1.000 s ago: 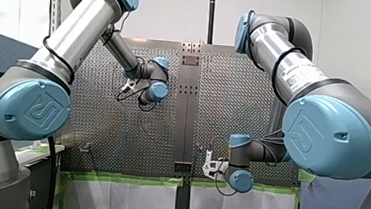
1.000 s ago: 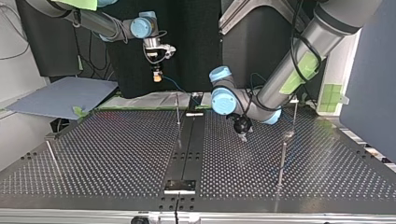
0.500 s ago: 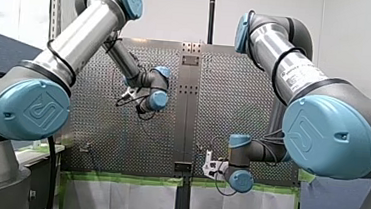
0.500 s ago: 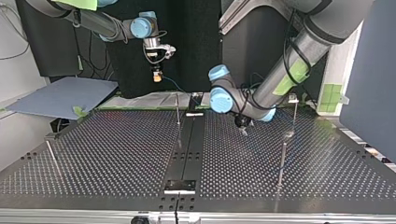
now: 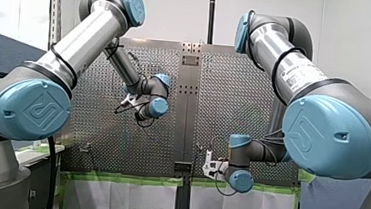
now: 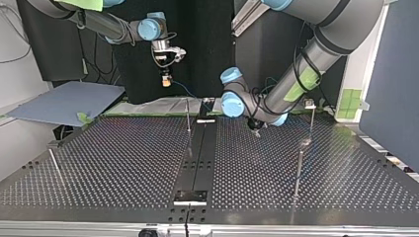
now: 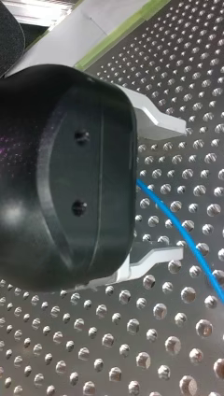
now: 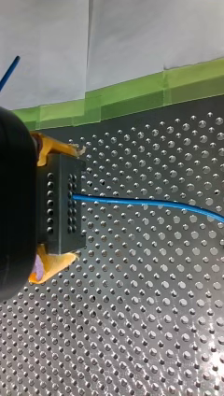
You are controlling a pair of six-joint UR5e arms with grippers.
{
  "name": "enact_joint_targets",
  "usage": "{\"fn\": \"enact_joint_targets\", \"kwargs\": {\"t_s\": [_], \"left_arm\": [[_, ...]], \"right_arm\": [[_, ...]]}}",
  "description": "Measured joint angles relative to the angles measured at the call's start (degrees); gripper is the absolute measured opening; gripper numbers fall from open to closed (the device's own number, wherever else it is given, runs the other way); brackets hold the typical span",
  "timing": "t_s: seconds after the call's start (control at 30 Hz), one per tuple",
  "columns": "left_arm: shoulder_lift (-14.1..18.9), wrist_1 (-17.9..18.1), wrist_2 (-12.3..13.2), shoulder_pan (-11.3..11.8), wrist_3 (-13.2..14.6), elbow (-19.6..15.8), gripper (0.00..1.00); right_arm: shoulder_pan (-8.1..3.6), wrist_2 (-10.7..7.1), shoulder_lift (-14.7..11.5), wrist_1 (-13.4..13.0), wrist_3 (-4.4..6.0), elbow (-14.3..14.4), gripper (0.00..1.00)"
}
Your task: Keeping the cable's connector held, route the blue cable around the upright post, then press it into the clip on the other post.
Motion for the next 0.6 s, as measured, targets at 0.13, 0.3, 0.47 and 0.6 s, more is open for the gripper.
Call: {"fn": "enact_joint_targets", "kwargs": {"t_s": [0.13,0.3,0.47,0.6], "left_arm": [[-1.0,-0.86,0.13,0.18,-0.65,0.0,1.0],[-3.55,-2.12,1.79,-0.23,-2.35,0.0,1.0],[-6.19,-2.81,3.74,-0.49,-4.39,0.0,1.0],[-7.48,-3.27,5.83,-0.77,-6.58,0.0,1.0]], "right_arm": [[0.0,0.02,0.0,-0.02,0.0,0.0,0.0],[0.01,0.02,0.0,0.08,0.0,0.0,0.0],[0.01,0.02,0.0,0.07,0.0,0.0,0.0],[0.01,0.02,0.0,0.05,0.0,0.0,0.0]]}}
